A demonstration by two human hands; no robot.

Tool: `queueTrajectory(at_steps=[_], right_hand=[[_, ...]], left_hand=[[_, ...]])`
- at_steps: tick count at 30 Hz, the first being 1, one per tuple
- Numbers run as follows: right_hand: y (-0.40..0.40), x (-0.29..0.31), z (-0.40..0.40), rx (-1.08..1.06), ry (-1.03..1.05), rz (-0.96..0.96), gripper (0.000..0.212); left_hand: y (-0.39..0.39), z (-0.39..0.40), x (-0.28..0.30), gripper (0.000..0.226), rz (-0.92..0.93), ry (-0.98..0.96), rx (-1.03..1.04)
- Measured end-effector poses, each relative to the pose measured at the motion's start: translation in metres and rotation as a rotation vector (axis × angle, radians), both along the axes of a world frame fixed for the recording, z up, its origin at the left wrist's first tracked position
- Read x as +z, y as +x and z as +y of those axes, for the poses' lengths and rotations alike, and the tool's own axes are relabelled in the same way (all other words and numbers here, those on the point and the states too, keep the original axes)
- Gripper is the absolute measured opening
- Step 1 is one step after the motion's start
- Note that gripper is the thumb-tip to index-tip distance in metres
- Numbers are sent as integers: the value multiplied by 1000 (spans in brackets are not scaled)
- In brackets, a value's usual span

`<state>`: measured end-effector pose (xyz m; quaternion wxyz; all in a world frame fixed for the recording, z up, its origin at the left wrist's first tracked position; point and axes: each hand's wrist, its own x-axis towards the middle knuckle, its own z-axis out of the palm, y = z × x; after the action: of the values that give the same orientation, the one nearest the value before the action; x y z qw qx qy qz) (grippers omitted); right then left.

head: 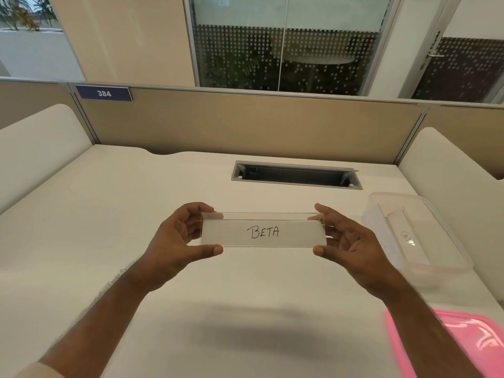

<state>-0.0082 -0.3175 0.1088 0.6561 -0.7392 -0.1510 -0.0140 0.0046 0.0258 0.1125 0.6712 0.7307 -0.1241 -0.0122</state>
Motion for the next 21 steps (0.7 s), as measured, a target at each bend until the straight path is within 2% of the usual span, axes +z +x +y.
queueTrajectory(at_steps=[15, 21], right_hand=[[1, -4, -29, -29, -62, -50, 70], [-4, -3, -53, -116, -106, -91, 63]], left_hand=[[11, -25, -13, 69, 0, 6, -47], [24, -39, -38, 76, -15, 175, -2]])
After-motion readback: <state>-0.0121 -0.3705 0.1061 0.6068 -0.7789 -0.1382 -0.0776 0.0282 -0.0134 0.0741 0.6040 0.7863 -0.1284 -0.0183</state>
